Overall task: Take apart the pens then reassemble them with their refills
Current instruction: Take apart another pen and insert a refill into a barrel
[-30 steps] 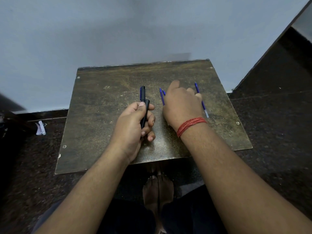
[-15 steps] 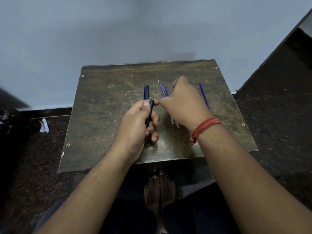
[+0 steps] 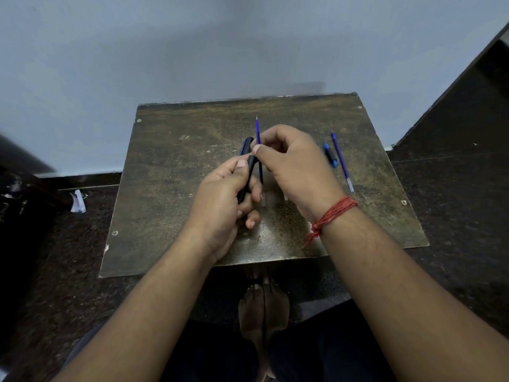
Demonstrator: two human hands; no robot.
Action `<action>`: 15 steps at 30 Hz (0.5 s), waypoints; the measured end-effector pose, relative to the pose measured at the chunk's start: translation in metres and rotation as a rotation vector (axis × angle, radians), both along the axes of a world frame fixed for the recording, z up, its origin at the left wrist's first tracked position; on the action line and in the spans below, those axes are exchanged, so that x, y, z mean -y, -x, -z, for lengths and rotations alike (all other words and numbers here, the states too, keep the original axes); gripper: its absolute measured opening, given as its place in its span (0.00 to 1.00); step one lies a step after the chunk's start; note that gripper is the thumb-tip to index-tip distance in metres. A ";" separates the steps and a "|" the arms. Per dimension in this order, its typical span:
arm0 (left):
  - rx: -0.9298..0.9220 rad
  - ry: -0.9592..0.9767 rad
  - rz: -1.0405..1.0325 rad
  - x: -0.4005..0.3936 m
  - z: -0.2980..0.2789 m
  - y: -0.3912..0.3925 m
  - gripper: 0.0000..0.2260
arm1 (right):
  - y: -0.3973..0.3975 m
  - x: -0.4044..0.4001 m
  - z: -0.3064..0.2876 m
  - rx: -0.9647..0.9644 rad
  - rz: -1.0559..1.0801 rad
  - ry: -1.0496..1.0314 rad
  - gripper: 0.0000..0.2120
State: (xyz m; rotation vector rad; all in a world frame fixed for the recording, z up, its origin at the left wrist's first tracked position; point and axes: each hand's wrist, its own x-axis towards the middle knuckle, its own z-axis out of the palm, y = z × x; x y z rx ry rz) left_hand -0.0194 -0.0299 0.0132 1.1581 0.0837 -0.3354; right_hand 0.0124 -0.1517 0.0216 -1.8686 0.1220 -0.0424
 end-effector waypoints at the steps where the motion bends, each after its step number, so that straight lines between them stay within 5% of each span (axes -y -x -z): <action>1: -0.004 0.007 0.008 0.000 0.001 0.000 0.12 | 0.000 0.001 -0.001 0.015 0.006 -0.016 0.04; 8: -0.065 0.062 -0.028 0.000 0.002 -0.001 0.12 | -0.010 0.019 -0.002 0.021 0.249 -0.364 0.09; 15: -0.131 0.077 0.003 -0.001 0.000 0.000 0.12 | -0.017 0.032 0.006 0.048 0.379 -0.421 0.09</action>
